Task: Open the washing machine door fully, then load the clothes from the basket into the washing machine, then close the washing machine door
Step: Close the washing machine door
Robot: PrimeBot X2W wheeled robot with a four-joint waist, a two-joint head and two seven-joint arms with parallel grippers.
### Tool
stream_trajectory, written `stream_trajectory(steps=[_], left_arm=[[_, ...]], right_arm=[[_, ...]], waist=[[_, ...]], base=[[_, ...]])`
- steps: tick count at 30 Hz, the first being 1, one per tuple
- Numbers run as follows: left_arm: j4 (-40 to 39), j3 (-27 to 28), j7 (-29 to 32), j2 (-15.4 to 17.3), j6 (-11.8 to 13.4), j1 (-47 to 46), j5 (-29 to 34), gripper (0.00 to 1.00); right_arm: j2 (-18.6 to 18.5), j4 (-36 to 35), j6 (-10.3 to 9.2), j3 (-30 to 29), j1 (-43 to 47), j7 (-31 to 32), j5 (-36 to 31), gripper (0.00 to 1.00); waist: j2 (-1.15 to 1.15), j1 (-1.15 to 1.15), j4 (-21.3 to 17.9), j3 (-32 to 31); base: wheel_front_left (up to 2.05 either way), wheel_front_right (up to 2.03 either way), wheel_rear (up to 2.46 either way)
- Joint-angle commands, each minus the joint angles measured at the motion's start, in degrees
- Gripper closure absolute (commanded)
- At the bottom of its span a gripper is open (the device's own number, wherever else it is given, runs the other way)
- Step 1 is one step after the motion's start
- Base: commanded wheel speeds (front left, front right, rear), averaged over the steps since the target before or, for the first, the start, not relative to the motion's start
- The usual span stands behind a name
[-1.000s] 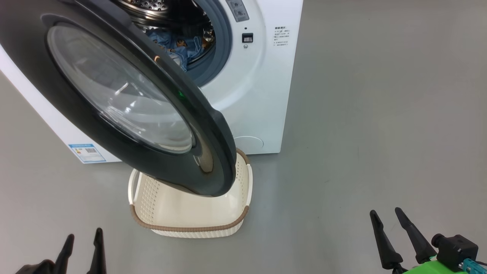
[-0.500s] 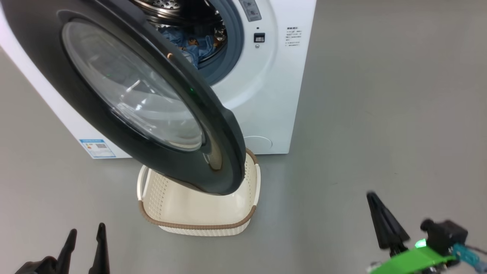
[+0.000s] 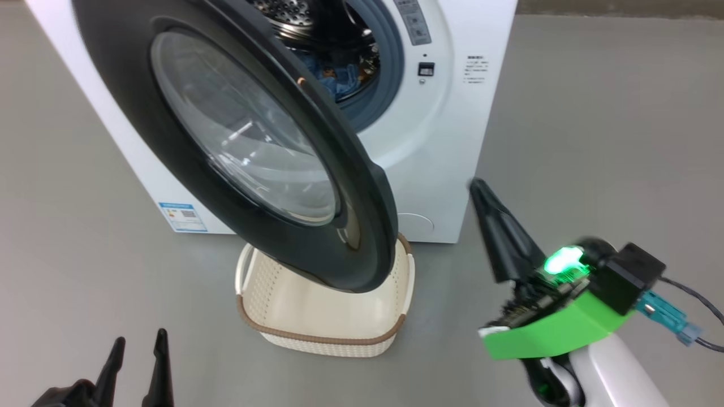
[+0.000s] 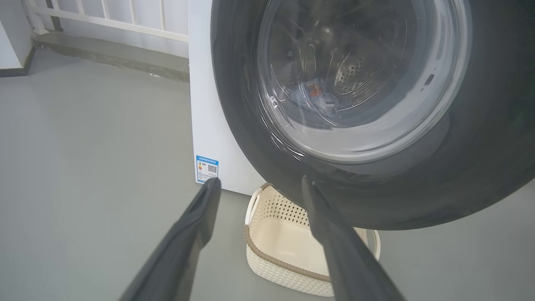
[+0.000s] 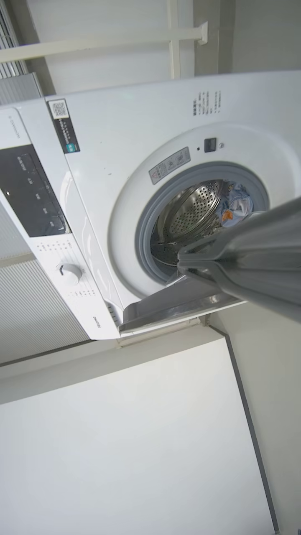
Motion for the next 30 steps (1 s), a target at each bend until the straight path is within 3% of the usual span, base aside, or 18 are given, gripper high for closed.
stream_trajectory(steps=[1,5,14,22,30], left_arm=[[-1.7,1.7,-0.5,0.7,-0.1,-0.6,0.5,0.0],[-2.0,1.5,-0.5,0.3,-0.1,-0.2,0.2,0.0],[-1.4,-0.8,-0.5,-1.0,-0.1,-0.9,-0.6,0.0],[-0.7,-2.7,-0.5,-1.6,-0.1,-2.3,-1.3,0.0],[-0.1,-3.8,-0.5,-1.5,-0.1,-4.3,-2.7,0.0]], right_arm=[[0.8,-2.6,0.16,2.7,-2.5,-0.6,0.4,1.0],[1.3,-2.5,0.16,7.0,-3.5,-0.6,1.0,1.0],[0.8,7.1,0.16,16.4,-3.1,-0.6,4.9,1.0],[0.9,14.1,0.16,17.2,-3.5,-0.6,6.4,1.0],[0.9,21.4,0.16,14.4,-6.2,-0.6,6.7,1.0]], waist=[[0.0,0.0,1.2,-0.7],[0.0,0.0,2.7,-1.2],[0.0,0.0,6.6,0.1],[0.0,0.0,9.2,1.8],[0.0,0.0,10.5,4.7]], base=[[0.0,0.0,0.0],[0.0,0.0,0.0],[0.0,0.0,0.0],[0.0,0.0,0.0],[0.0,0.0,0.0]])
